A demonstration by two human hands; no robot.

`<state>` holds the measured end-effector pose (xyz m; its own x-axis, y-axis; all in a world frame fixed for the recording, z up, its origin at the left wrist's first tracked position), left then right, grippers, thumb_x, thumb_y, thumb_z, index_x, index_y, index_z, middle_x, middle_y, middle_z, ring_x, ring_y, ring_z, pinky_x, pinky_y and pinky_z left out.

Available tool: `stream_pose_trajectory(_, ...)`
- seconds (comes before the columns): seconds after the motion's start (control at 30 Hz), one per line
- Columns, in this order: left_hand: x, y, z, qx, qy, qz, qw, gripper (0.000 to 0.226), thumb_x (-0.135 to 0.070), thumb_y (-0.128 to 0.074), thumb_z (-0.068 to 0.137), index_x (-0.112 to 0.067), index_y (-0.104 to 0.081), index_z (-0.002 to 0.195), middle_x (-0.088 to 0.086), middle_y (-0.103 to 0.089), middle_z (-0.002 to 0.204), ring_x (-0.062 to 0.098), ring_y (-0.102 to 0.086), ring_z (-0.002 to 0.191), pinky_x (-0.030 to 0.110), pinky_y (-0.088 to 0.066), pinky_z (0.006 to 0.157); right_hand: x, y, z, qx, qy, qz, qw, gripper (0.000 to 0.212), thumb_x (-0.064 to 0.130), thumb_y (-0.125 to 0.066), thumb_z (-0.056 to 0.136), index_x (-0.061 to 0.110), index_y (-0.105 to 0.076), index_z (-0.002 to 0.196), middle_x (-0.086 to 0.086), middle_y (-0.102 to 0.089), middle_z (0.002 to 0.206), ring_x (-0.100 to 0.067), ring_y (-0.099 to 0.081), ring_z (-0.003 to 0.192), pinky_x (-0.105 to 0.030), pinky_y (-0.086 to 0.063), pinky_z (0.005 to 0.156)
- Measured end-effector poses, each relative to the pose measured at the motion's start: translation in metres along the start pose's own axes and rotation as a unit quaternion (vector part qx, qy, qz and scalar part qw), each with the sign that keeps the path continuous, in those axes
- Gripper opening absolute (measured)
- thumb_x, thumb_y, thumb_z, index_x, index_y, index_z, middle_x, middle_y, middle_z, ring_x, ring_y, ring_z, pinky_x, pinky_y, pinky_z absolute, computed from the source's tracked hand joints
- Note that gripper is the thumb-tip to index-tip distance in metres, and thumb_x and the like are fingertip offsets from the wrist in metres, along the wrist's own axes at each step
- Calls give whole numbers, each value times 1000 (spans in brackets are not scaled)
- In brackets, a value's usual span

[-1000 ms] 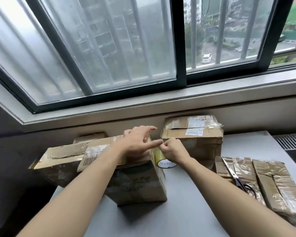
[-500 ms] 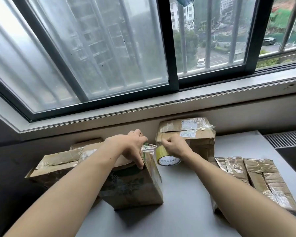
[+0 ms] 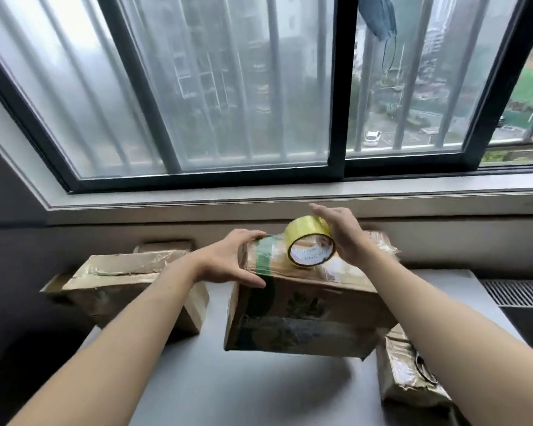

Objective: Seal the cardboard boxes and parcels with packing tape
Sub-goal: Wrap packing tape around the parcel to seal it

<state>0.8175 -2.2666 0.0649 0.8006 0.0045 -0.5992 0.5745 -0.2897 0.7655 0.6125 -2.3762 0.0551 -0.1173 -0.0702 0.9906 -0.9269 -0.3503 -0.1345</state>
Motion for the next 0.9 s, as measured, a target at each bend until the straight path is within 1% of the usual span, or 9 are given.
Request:
stream_pose_trajectory(0.07, 27, -17, -7, 13, 16, -7, 1000, 106, -40, -91, 67, -34, -28, 152, -12, -27, 146, 4, -33, 133, 17, -23, 112, -17, -18, -5, 12, 1, -73, 997, 40, 32, -70, 93, 10, -51, 66, -5, -34, 60, -18, -33, 52, -24, -30, 50)
stream_pose_trajectory(0.13, 50, -25, -14, 17, 31, -11, 999, 108, -38, -90, 68, -35, -24, 154, -13, -25, 147, 2, -30, 133, 13, -20, 108, -34, -34, -9, 15, -4, -97, 995, 53, 31, -68, 95, 20, -46, 48, 3, -31, 53, -12, -28, 48, -21, -28, 47)
stream_pose_trajectory(0.23, 81, -28, -24, 26, 58, -13, 998, 116, -41, -91, 65, -37, -19, 155, -14, -23, 149, 4, -29, 136, 18, -21, 112, -45, -63, -8, 39, -4, -130, 991, 63, 32, -66, 97, 21, -48, 37, 10, -30, 51, -8, -26, 47, -22, -25, 48)
stream_pose_trajectory(0.47, 137, -30, -34, 71, 114, 68, 989, 132, -36, -92, 64, -25, 0, 158, -1, -11, 160, 18, -14, 149, 31, -15, 123, -77, -111, -11, 96, -21, -158, 982, 53, 48, -65, 93, 20, -44, 55, 0, -28, 61, -16, -25, 58, -34, -24, 71)
stream_pose_trajectory(0.6, 152, -37, -43, 121, 156, 31, 980, 123, -48, -84, 73, -28, 2, 159, -8, -2, 164, 13, -8, 151, 31, -11, 123, -92, -124, -18, 92, -32, -172, 980, 51, 52, -63, 93, 11, -54, 64, -5, -33, 61, -19, -32, 58, -30, -28, 57)
stream_pose_trajectory(0.67, 148, -31, -44, 84, 166, -83, 979, 91, -53, -69, 86, -27, -20, 157, -7, -23, 160, 12, -23, 147, 27, -19, 118, -92, -121, -18, 64, -42, -166, 983, 51, 46, -62, 95, 15, -50, 58, 5, -33, 52, -10, -31, 49, -22, -26, 47)
stream_pose_trajectory(0.73, 143, -20, -36, -29, 154, -149, 976, 57, -54, -50, 97, -24, -46, 145, -5, -47, 147, 13, -42, 136, 27, -31, 111, -94, -121, -18, 58, -44, -167, 983, 51, 43, -61, 97, 19, -43, 56, 8, -30, 51, -8, -27, 45, -21, -23, 44)
stream_pose_trajectory(0.8, 143, -10, -25, -154, 154, -132, 967, 47, -54, -40, 101, -20, -59, 129, -2, -62, 129, 17, -53, 123, 33, -39, 104, -97, -122, -17, 53, -46, -172, 983, 51, 45, -60, 97, 21, -41, 56, 6, -31, 52, -10, -28, 46, -24, -23, 46)
stream_pose_trajectory(0.9, 139, -15, -4, -212, 174, -118, 954, 46, -45, -35, 105, -10, -64, 114, 7, -67, 115, 25, -59, 110, 38, -45, 97, -104, -124, -17, 50, -60, -139, 987, 52, 48, -62, 95, 23, -47, 52, -1, -40, 55, -18, -39, 54, -29, -29, 52)
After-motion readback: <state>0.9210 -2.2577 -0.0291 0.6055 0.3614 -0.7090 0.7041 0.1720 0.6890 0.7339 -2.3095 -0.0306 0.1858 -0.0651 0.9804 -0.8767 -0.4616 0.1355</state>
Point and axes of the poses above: each hand's wrist, its own z-axis towards the middle knuckle, its own y-axis out of the back of the hand, x = y × z, the point moved 7 cm from there along z, towards the middle knuckle
